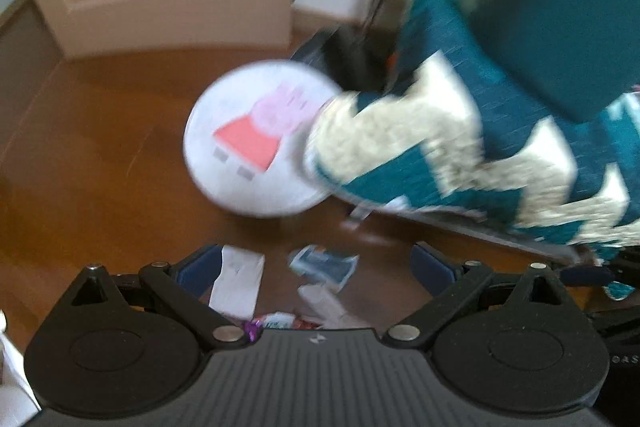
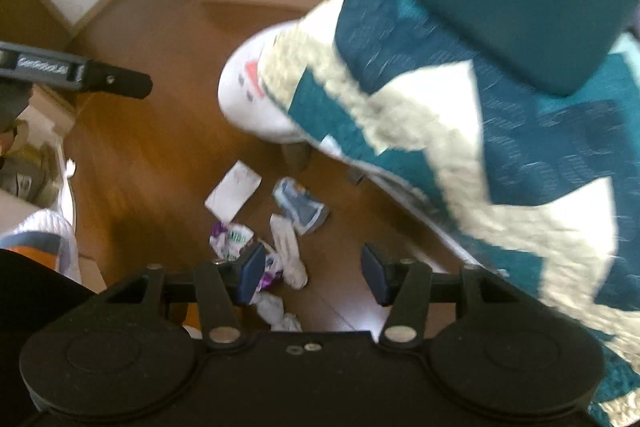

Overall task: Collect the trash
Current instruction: 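Lower both tools back toward the wrappers and tissues on the floor, then grasp the brown snack wrapper with left while right grasps the white tissue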

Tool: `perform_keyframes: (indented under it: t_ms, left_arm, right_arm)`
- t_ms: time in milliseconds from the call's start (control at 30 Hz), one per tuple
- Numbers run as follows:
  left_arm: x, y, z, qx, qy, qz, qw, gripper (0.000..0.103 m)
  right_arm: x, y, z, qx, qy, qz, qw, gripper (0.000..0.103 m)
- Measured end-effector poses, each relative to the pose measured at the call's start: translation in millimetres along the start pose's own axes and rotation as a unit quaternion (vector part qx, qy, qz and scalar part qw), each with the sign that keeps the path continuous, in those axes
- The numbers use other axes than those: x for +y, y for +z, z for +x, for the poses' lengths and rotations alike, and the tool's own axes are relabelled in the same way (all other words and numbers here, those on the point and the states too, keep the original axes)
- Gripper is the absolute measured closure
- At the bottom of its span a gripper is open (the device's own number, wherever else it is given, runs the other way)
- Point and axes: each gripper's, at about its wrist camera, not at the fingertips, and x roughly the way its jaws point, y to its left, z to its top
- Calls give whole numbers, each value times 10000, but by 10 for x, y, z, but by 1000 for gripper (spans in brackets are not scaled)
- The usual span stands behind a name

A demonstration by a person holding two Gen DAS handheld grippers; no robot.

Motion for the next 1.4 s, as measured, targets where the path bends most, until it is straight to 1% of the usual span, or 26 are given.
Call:
perform_keyframes:
  t_ms: [133, 200, 333, 467, 567, 667, 767, 867, 1033, 1100, 1133, 1200, 1300, 1333, 1400]
  left_arm:
    - [312, -163, 581, 474, 122, -231, 9985, 2]
    - [442, -250, 862, 706, 127, -346, 9968, 2]
    - [702, -500, 1429, 1189, 75, -650, 9908, 2]
    - [908, -713, 1922, 1608, 66, -923, 9826, 2]
    - [978, -872, 2240, 1791, 106, -986, 9788, 2]
    - [877, -986, 2455, 1804, -25, -691, 9812, 2]
    - [633, -1110, 2642, 1777, -161, -144, 9838, 2]
    - [442, -1262, 2826, 1813, -216, 247, 9829, 2]
    - [316, -1460, 3130, 1932, -100, 452, 9801, 3]
    - [301, -1491, 3206, 1938, -23, 496, 9798, 7]
    - [308, -1499, 3240, 1945, -26, 484, 9797, 8]
    - [311, -1509, 3302, 1955, -33, 454, 9797, 14]
    - [313, -1542, 3405, 2064, -35, 443, 9775, 27]
    - [319, -1553, 3435, 2089, -24, 421, 9770, 34]
    - [342, -1572, 3487, 2113, -37, 327, 9769, 40]
  right_arm:
    - [43, 11, 492, 319, 103, 56, 9994, 50]
    - [61, 12, 745, 507, 154, 83, 9986, 50]
    - [125, -22, 1272, 933, 319, 45, 9951, 50]
    - [161, -44, 1790, 1369, 706, 63, 9880, 50]
    - [173, -64, 2134, 1671, 847, 38, 9823, 50]
    - [209, -106, 2477, 1899, 773, -216, 9785, 50]
    - [247, -180, 2762, 2029, 697, -566, 9751, 50]
    - [258, -273, 3039, 2165, 702, -752, 9708, 50]
    - [292, -395, 3366, 2306, 604, -1062, 9653, 51]
    - [303, -446, 3500, 2358, 532, -1226, 9626, 51]
    - [304, -467, 3561, 2399, 528, -1253, 9612, 51]
    - [305, -500, 3664, 2453, 530, -1284, 9594, 51]
    - [320, -518, 3773, 2461, 507, -1358, 9583, 53]
    - [321, -519, 3806, 2441, 471, -1386, 9586, 53]
    - [318, -514, 3857, 2399, 452, -1421, 9593, 53]
